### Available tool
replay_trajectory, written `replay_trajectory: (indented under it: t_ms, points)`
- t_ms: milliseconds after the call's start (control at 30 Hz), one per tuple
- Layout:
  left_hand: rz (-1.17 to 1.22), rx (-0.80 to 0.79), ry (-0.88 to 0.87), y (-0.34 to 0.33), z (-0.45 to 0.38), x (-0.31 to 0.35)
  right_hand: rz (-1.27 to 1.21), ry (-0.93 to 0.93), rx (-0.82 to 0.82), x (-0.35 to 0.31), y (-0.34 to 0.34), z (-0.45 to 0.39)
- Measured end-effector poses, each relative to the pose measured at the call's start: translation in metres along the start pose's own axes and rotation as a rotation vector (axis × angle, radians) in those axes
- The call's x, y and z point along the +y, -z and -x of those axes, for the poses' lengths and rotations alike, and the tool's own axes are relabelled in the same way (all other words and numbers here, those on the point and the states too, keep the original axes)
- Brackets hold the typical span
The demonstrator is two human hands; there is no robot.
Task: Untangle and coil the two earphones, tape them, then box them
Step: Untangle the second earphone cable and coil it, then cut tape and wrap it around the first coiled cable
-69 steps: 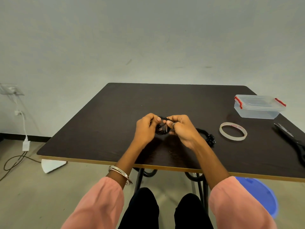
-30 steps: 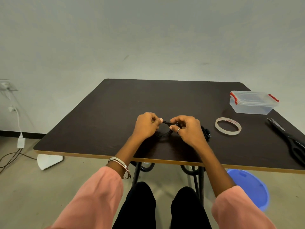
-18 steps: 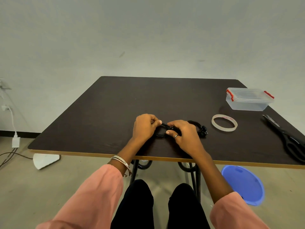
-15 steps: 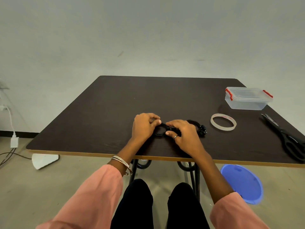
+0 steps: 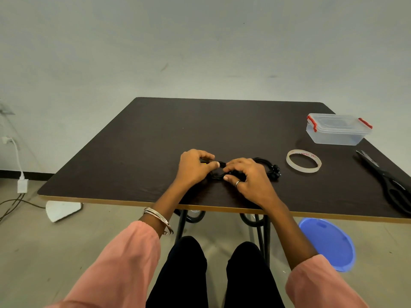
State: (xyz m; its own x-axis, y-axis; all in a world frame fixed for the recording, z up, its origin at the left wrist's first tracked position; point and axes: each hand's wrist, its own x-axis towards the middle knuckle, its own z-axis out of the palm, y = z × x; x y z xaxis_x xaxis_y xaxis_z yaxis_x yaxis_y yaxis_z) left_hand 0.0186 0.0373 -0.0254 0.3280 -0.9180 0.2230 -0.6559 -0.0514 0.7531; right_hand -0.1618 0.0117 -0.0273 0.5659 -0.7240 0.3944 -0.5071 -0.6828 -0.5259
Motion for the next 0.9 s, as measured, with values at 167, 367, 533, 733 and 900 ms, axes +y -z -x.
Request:
replay_trajectory:
  t_ms: [167,367,533,733,900]
  points:
    - [-0.061,0.045,0.045,-0.004,-0.001,-0.002,-0.016,-0.009,0.033,0.001,0.000,0.001]
    - [-0.015,0.054,0.053,-0.005,0.001,-0.002,-0.016,0.022,0.035,0.001,-0.001,0.002]
    - [0.013,0.057,0.023,-0.003,0.003,0.001,-0.020,0.053,0.058,0.002,-0.001,0.002]
    - [0.081,0.198,0.090,0.002,-0.001,0.011,-0.285,-0.027,0.285,0.006,0.017,0.006]
    - [0.123,0.286,0.029,-0.005,-0.014,0.032,-0.277,-0.323,0.553,0.040,0.065,0.011]
